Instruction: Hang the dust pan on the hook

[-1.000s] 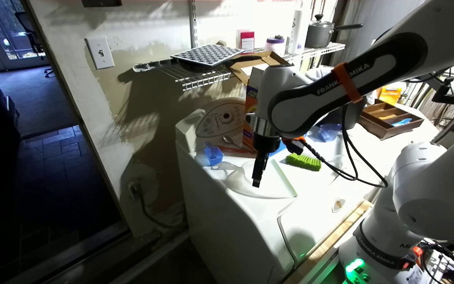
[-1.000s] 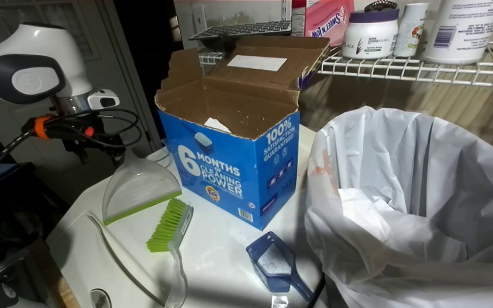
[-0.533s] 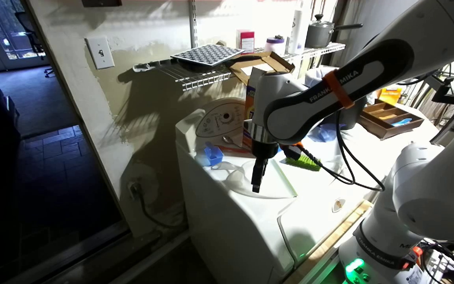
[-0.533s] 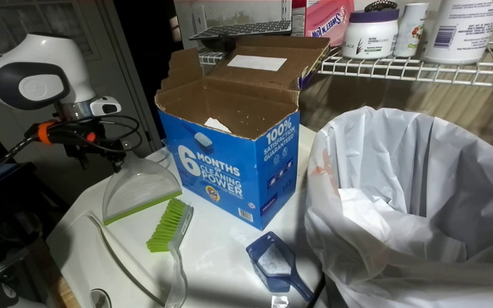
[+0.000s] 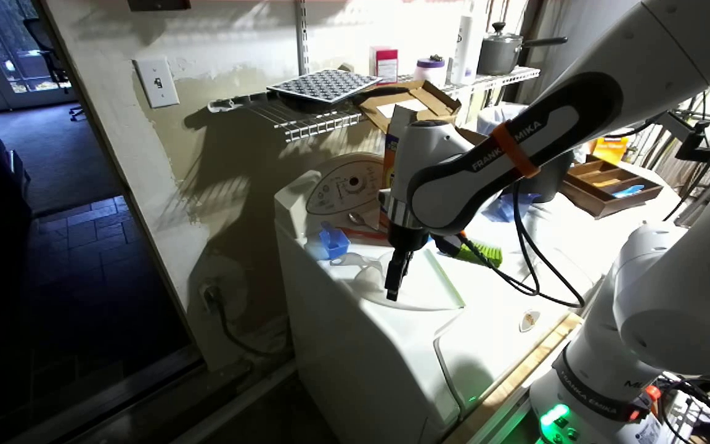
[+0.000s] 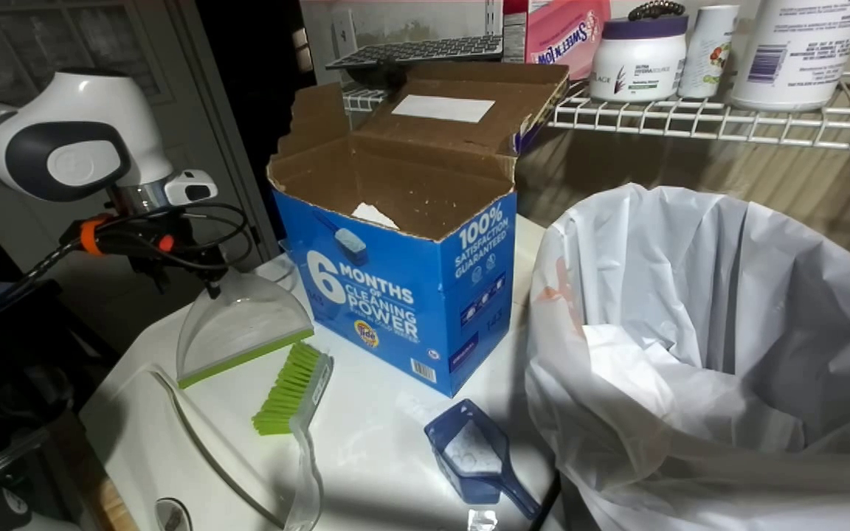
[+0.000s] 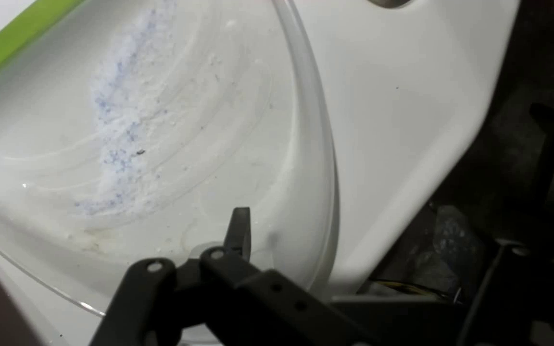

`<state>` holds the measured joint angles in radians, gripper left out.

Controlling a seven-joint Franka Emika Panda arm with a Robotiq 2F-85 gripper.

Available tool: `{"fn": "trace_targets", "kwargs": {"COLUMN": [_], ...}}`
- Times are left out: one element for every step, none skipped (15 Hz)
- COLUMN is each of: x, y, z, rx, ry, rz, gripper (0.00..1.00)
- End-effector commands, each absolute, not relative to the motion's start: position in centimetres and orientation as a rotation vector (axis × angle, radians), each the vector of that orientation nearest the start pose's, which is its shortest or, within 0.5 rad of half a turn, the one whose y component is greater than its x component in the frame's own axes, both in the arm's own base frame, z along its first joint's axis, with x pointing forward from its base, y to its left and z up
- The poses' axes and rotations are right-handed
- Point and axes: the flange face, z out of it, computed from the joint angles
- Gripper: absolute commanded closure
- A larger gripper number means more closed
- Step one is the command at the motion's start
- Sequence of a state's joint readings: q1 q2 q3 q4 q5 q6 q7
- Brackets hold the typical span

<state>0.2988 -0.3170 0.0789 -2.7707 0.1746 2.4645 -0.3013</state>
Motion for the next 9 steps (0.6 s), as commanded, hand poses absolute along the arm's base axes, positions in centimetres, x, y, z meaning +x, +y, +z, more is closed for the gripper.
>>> {"fn": "trace_targets", "kwargs": {"x": [35.4, 35.5, 35.5, 35.6, 35.7, 35.8, 35.8, 35.8, 35.8], "y": [13.7, 13.7, 13.6, 13.5, 13.4, 13.4, 13.3, 13.2, 13.1], "z": [29.1, 28.7, 28.4, 28.2, 27.9, 27.7, 27.5, 27.4, 27.3], "rx": [-2.963, -2.964, -2.966, -2.968, -2.973, -2.976, -2.978, -2.988, -2.997], "ry": [-0.784, -0.786, -0.776, -0.769, -0.765, -0.759, -0.750, -0.742, -0.736], "rz": [0.000, 0.007, 0.010, 0.012, 0.011, 0.013, 0.016, 0.017, 0.023], "gripper": [0.00, 0.00, 0.00, 0.12, 0.26, 0.34, 0.41, 0.49, 0.55]}}
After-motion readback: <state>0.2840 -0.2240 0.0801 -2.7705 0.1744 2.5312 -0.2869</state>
